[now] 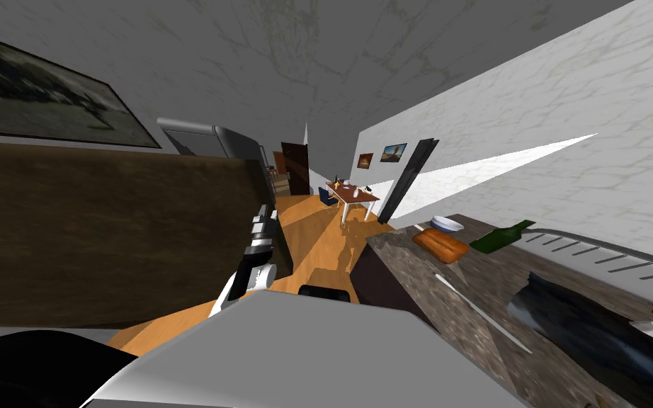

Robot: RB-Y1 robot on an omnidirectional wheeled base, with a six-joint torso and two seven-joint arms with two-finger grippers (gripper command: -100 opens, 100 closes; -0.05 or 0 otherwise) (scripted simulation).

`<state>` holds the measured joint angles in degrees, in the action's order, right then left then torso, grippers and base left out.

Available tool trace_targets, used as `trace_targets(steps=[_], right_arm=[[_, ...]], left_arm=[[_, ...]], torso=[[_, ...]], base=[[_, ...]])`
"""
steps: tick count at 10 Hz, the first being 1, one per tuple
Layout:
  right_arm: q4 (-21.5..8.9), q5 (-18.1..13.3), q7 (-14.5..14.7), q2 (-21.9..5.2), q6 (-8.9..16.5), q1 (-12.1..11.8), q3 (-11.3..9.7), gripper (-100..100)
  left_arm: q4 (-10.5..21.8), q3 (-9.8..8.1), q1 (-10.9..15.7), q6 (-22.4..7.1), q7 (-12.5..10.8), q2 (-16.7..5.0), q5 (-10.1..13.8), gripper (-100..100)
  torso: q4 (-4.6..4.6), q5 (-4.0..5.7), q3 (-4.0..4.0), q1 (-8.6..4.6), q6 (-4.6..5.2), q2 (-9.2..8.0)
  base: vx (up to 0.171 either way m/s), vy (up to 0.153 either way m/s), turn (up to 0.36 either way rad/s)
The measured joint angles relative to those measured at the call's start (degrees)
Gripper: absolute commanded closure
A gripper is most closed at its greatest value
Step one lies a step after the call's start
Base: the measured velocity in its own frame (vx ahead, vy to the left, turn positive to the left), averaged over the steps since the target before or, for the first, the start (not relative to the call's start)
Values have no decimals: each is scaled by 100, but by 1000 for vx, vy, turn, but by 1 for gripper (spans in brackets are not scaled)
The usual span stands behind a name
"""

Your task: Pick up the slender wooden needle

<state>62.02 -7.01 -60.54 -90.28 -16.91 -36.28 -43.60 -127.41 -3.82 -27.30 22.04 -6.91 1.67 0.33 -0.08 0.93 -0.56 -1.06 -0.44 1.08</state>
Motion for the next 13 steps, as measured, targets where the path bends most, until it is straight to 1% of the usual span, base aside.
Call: trace_targets(steps=[1, 2, 3, 4, 5, 7, 8, 10, 13], right_arm=[[47, 24, 152, -36, -22, -30, 64, 100], [27, 12, 294, -54, -89, 12, 98, 100], [58, 32, 430, -79, -108, -35, 142, 100], [47, 36, 569, -99, -166, -23, 187, 100], [67, 59, 694, -114, -187, -69, 237, 100], [120, 93, 953, -156, -222, -117, 334, 100], [128, 94, 1087, -175, -256, -108, 374, 100], [157, 102, 1353, -218, -325, -132, 444, 100], [219, 145, 1747, -296, -412, -184, 591, 100]], left_arm=[[0, 0, 0, 0, 0, 0, 0, 0], [0, -1, -2, 0, 0, 0, 0, 0], [0, 0, 0, 0, 0, 0, 0, 0], [0, 0, 0, 0, 0, 0, 0, 0], [0, 0, 1, 0, 0, 0, 0, 0], [0, 0, 1, 0, 0, 0, 0, 0], [0, 0, 0, 0, 0, 0, 0, 0], [0, 0, 1, 0, 0, 0, 0, 0], [0, 0, 1, 0, 0, 0, 0, 0]], torso=[[1, -3, -1, 1, -1, 3], [-4, -3, -11, -3, 6, 20], [-1, 0, -6, -3, -10, 10], [1, -3, 0, -4, -2, 1], [4, -1, 7, -1, -10, -11], [4, -3, 8, 5, -7, -14], [2, -5, 5, 6, 4, -8], [1, -6, -1, 9, -13, 2], [2, -4, 2, 3, -4, -4]], base=[[218, -26, -393], [156, -11, -186], [125, -12, -246], [96, 6, -138], [121, 13, -226], [123, 18, -254], [194, 44, -334], [132, 21, -230], [113, 20, -174]])
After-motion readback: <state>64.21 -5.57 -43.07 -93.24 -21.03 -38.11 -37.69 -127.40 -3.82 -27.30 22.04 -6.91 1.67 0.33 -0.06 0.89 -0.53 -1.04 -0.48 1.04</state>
